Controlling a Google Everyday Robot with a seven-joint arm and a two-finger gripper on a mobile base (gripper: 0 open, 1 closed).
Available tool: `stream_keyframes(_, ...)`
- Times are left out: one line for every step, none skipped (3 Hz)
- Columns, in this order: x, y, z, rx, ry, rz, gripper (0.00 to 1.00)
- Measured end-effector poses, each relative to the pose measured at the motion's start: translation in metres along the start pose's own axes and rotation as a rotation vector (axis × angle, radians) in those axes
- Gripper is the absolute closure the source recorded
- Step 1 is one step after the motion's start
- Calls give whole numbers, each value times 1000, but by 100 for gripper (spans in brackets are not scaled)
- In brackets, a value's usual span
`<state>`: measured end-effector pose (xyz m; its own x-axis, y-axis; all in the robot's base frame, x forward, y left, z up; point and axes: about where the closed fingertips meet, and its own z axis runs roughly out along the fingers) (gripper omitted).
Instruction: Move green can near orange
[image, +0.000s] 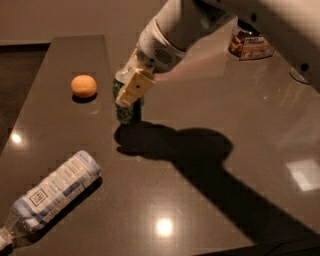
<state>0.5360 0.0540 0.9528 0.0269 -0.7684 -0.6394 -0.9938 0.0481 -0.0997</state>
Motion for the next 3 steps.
stream_keyframes(-35,-27,23,7,-17,-17,100)
stream_keyframes(-47,-39,39,7,-11,-24,100)
stream_keyframes(-49,-50,54,5,11,-24,100)
